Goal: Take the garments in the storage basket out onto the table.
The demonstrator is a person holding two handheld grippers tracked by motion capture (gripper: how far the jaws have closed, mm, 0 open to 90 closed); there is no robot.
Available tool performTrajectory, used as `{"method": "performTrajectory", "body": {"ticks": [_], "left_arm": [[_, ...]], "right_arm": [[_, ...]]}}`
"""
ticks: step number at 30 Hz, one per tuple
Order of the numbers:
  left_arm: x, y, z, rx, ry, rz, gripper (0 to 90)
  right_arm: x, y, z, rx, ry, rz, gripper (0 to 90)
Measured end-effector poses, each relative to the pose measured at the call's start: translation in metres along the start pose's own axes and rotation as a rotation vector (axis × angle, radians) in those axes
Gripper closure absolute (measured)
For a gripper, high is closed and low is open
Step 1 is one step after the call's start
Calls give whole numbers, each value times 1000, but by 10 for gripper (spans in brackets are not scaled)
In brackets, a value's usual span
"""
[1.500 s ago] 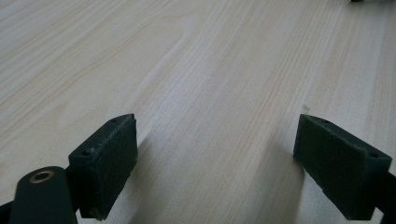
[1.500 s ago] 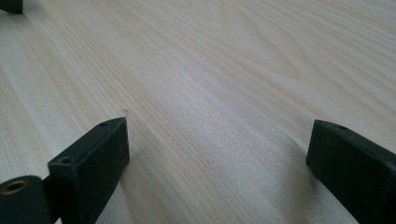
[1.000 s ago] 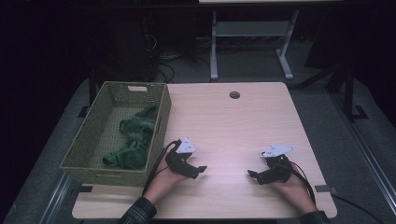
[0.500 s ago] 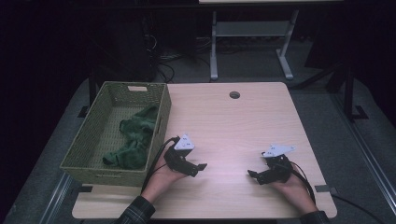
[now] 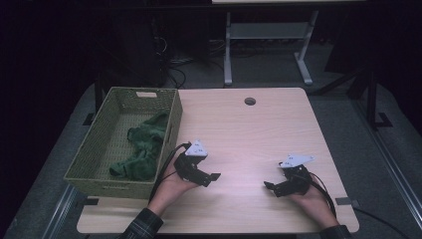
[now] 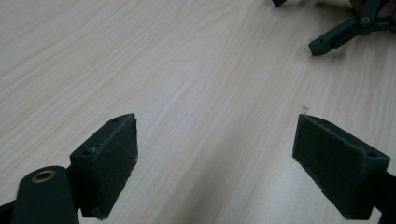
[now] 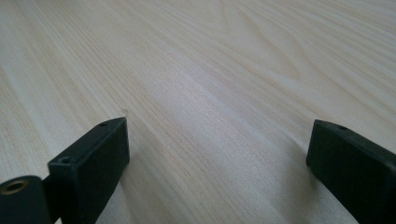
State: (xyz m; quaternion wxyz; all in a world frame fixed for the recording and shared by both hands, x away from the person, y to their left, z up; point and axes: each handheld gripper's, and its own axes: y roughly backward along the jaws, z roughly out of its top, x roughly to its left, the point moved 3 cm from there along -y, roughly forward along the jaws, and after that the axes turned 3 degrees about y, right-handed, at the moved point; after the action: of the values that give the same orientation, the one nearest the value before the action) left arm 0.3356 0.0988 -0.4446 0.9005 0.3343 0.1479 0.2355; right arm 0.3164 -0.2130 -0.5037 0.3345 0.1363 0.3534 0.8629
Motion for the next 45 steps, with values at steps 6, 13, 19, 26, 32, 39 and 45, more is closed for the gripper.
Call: {"method": "performTrajectory", "body": {"ticks": [6,13,19,26,32,39,45], "left_arm": [[1,4,6,7,-9,-9,136],[1,9,13,5,-9,-11,138],[1,16,21,0,-11,-24,137],[1,26,31,0,-24,-22,138],[4,34,37,-12,-15,-18,139],[10,41,44,-6,-19,-9,139],[17,48,52,11,-27,9,139]], "right_arm": [[0,0,0,-1,1,-1,57],[0,1,-1,5,-1,-4,57],[0,1,-1,4,-3,-3,57],[0,1,-1,3,-2,-3,57],[0,1,-1,4,-1,-3,57],[0,1,-1,3,-1,-4,57],[0,1,-1,1,-3,-3,57]]}}
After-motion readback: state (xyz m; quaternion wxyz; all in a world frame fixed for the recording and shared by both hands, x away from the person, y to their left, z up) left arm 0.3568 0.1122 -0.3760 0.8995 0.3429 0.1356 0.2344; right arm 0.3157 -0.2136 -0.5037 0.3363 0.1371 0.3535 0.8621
